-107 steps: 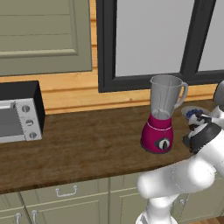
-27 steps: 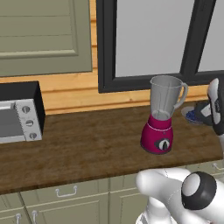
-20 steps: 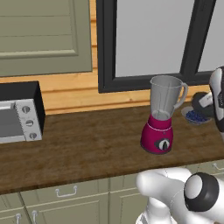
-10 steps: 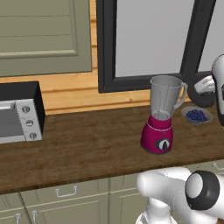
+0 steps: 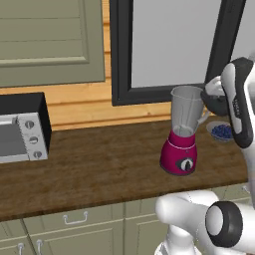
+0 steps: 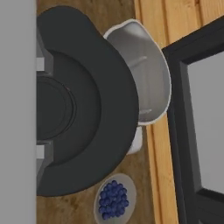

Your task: Close the lid blender by securely placing the lid on top.

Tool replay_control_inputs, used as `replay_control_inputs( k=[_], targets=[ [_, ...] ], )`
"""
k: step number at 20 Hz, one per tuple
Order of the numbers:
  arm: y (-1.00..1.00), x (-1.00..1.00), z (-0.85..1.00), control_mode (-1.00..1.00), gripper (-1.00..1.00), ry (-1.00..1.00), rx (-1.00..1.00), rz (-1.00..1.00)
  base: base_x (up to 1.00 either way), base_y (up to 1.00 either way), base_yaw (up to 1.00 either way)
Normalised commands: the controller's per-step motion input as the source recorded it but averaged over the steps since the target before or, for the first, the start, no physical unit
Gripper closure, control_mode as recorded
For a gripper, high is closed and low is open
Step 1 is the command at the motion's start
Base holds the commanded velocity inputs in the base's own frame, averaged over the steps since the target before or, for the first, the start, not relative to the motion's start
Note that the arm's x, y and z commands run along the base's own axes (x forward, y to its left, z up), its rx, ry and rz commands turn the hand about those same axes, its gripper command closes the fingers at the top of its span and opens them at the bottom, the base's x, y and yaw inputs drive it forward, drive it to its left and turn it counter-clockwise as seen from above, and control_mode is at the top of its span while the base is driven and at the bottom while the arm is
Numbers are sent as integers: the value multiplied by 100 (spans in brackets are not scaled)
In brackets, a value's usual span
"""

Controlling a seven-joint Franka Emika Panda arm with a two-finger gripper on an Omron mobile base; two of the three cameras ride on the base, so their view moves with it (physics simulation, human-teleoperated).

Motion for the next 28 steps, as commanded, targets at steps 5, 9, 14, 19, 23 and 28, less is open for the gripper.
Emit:
replay_control_inputs(
  k=[5, 9, 14, 19, 23, 28],
  targets=[
    [41, 28, 21, -100, 100, 0, 0, -18, 0, 0, 0],
    [6, 41, 4, -100, 100, 4, 0, -4, 0, 0, 0],
    [0, 36, 0, -100, 100, 2, 0, 0, 0, 0, 0],
    [0, 32, 0, -100, 100, 3, 0, 1, 0, 0, 0],
    [0, 30, 0, -100, 100, 0, 0, 9, 0, 0, 0],
    [0, 34, 0, -100, 100, 0, 0, 10, 0, 0, 0]
  ],
)
